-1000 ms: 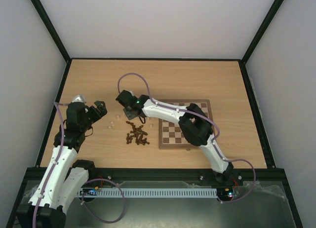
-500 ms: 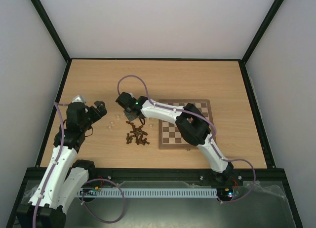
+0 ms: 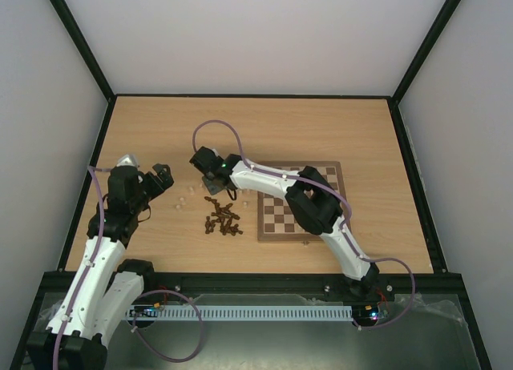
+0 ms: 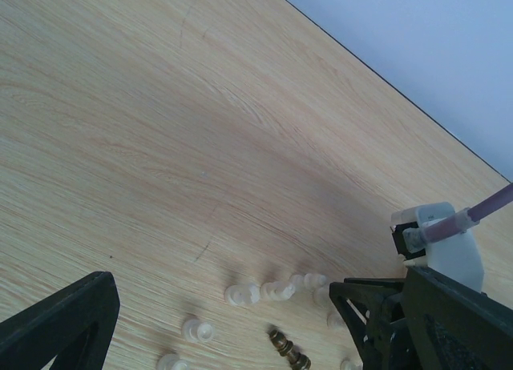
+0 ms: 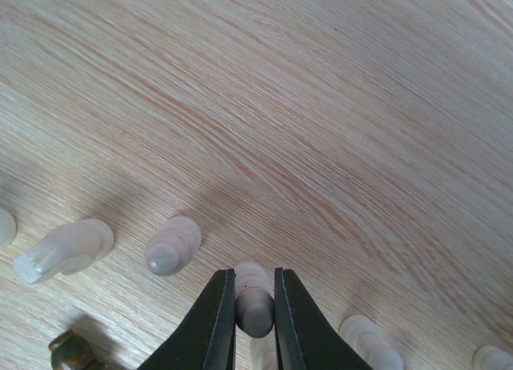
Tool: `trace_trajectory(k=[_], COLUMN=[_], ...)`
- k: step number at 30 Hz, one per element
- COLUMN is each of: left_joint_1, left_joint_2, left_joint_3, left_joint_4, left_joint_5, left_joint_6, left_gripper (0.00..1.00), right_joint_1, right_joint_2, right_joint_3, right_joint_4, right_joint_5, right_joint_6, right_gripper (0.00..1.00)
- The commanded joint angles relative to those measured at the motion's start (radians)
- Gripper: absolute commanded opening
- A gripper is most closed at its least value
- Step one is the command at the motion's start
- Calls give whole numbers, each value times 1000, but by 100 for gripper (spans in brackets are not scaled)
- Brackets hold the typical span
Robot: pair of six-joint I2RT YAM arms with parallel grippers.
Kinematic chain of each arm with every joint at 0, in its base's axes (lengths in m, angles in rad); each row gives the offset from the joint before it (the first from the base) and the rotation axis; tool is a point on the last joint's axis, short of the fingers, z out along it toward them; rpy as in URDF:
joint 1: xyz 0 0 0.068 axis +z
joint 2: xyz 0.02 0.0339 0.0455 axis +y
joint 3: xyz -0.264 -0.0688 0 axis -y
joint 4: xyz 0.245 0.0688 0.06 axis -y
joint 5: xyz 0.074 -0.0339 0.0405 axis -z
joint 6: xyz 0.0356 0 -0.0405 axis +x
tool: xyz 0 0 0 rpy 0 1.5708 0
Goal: Set up the chess pieces on the board
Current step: Pick up the chess piece at the center of the board, then place the chess piece on the chessboard.
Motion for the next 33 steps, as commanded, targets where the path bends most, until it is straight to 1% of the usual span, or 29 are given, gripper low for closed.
trace_trajectory(k=[1,8,12,15,18,22,26,27,33], left_joint_1=[7,7,7,7,7,7,7,7,7], left_joint_2=[-6,-10,-4,-2,0,4,24,29,42], left_joint_3=[9,3,10,14,21,29,43,45,41], left_joint_4=[-9,1,0,4,5,12,13,17,32], left_joint_5=[-5,-5,-2,4,9,12,13,15,15], left_joint_6=[8,4,7,7,6,7,12,14,13], left_gripper=[100,100,100,100,100,100,100,99,100], right_joint_1=[-7,-6,-5,-4,-2,4,5,4,4], right_joint_2=[21,-29,-122,-214,-327,-501,-670,-761,-884], right_joint_3=[31,27,-6,-64,-163,-335,-522,-615,-784], right_joint_4=[-21,-25,-37,-52,-66,-90,-120,-137,-169], right_joint_5=[-6,-14,-13,-15,-5,30,48,47,58], right_joint_6=[-9,-8,-6,-6,3,34,84,111,193], right_gripper=[10,7,7,7,7,7,7,8,8])
